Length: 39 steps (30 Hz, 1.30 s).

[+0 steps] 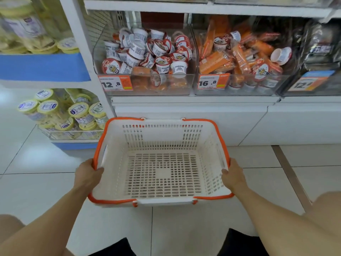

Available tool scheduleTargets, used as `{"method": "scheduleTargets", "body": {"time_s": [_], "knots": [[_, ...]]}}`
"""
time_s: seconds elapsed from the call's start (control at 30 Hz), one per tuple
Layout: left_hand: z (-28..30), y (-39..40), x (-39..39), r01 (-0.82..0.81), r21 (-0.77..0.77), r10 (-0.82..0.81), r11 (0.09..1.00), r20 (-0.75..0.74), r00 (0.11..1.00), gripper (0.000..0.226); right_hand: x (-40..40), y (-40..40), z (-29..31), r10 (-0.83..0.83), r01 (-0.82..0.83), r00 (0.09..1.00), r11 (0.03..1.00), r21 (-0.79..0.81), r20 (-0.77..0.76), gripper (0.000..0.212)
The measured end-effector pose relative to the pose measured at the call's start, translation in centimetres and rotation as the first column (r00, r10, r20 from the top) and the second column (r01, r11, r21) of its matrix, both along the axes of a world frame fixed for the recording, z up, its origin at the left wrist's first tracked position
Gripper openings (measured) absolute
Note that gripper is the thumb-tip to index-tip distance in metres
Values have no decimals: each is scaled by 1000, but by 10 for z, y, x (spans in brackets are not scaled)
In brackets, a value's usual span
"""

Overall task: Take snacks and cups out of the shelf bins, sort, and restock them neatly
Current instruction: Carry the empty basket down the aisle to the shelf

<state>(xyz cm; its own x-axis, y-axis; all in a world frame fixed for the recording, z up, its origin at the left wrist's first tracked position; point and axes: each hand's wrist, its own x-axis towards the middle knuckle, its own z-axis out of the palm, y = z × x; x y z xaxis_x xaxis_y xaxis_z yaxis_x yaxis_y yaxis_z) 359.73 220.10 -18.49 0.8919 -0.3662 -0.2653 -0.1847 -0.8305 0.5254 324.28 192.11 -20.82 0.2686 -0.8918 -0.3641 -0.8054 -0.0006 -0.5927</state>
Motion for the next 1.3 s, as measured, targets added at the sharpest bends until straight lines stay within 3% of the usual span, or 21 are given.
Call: {"method": "scheduleTargets", "body": {"time_s": [0.33, 0.43, 0.77, 1.0, 1.3], "knots": [[97, 6, 7, 88, 30, -91, 996, 123, 988, 9, -12, -30, 80, 161, -169, 984, 977, -127, -72, 37], [124, 12, 5, 99, 5, -99, 995, 156, 983, 8, -16, -34, 108, 202, -208, 977, 970, -123, -61, 25], [173, 10, -31, 148, -122, -107, 981, 295, 950, 10, -60, -31, 186, 70, -28, 984, 968, -248, 161, 9], [185, -24, -66, 230, -187, -144, 955, 385, 912, 14, -111, -53, 226, 2, 86, 940, 966, -242, 342, 40], [199, -130, -159, 372, -361, -202, 855, 428, 881, 17, -232, -107, 243, -58, 220, 914, 902, -372, 400, 36]]}}
